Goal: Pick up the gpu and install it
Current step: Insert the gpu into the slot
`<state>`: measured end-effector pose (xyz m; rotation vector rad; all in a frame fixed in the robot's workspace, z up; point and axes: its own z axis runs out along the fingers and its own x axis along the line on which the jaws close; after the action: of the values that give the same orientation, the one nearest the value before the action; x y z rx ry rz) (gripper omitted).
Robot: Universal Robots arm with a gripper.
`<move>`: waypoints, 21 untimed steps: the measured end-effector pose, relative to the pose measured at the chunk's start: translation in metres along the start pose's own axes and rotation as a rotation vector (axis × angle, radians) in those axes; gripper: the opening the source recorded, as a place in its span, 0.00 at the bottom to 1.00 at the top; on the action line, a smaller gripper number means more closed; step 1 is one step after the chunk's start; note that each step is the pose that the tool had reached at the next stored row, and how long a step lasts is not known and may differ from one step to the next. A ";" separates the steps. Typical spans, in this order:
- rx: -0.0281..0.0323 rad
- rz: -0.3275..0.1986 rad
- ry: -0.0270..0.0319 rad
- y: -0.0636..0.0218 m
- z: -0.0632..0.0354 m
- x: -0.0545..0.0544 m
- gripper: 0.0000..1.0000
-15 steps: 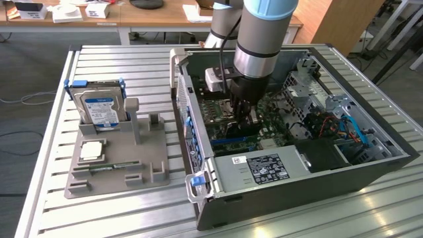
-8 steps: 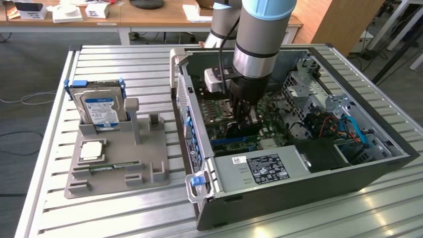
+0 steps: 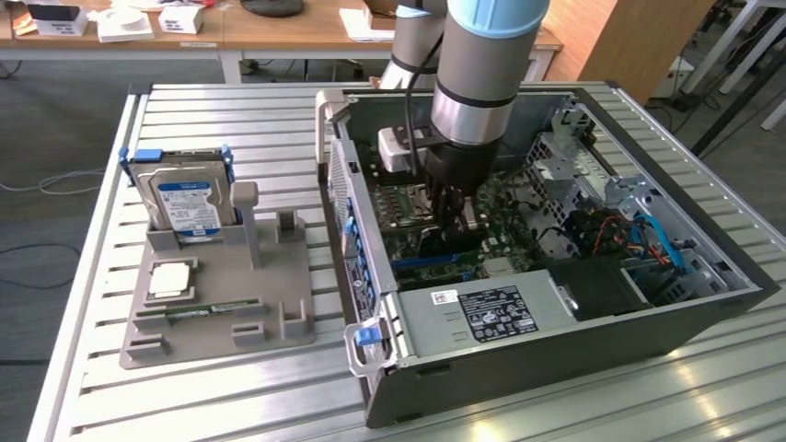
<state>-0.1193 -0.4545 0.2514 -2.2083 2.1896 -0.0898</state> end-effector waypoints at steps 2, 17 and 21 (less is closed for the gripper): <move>-0.0001 0.000 0.0000 0.0001 0.0009 0.000 0.27; 0.0000 -0.002 -0.0001 0.0001 0.0018 0.000 0.27; 0.0001 -0.007 -0.0004 0.0001 0.0018 0.000 0.27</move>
<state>-0.1193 -0.4543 0.2496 -2.2155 2.1821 -0.0896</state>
